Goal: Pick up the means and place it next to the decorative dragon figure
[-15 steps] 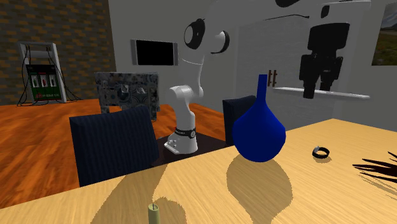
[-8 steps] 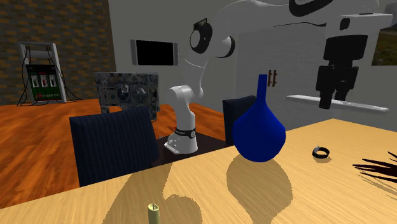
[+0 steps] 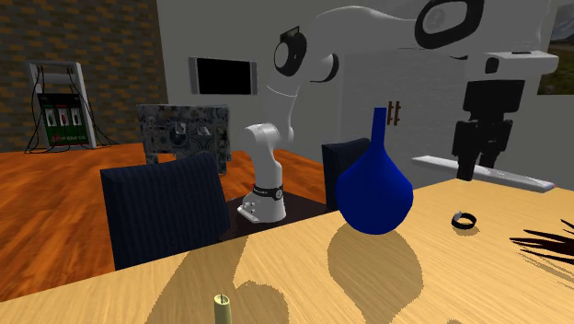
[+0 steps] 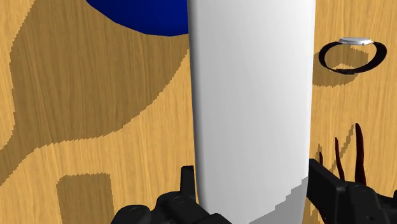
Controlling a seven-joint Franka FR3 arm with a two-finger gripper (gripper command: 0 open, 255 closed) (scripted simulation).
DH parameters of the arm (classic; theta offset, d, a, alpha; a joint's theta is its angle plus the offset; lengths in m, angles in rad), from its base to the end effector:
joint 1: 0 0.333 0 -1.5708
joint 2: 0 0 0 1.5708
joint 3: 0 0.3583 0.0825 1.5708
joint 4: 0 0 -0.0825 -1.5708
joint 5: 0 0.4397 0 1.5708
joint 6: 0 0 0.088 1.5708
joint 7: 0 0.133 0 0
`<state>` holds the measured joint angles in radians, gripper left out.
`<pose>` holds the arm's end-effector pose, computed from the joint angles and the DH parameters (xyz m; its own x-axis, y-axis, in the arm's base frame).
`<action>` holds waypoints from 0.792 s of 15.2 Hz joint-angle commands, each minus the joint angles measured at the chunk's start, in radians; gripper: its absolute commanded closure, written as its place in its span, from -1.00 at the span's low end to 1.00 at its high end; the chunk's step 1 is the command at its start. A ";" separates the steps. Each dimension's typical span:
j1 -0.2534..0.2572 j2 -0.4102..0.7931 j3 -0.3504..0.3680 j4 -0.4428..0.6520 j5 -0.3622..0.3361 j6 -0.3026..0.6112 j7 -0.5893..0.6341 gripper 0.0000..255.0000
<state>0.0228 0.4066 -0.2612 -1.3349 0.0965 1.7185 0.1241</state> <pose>0.7364 -0.1328 0.5088 0.9368 -0.3497 -0.0088 -0.3497 -0.9368 0.0082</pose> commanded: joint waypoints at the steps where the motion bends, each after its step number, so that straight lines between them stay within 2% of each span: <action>1: 0.001 0.000 0.000 -0.024 0.000 0.025 -0.001 1.00; 12: 0.007 0.011 0.004 -0.157 0.005 0.168 -0.006 1.00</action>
<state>0.0294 0.4149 -0.2578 -1.4807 0.1008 1.8747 0.1189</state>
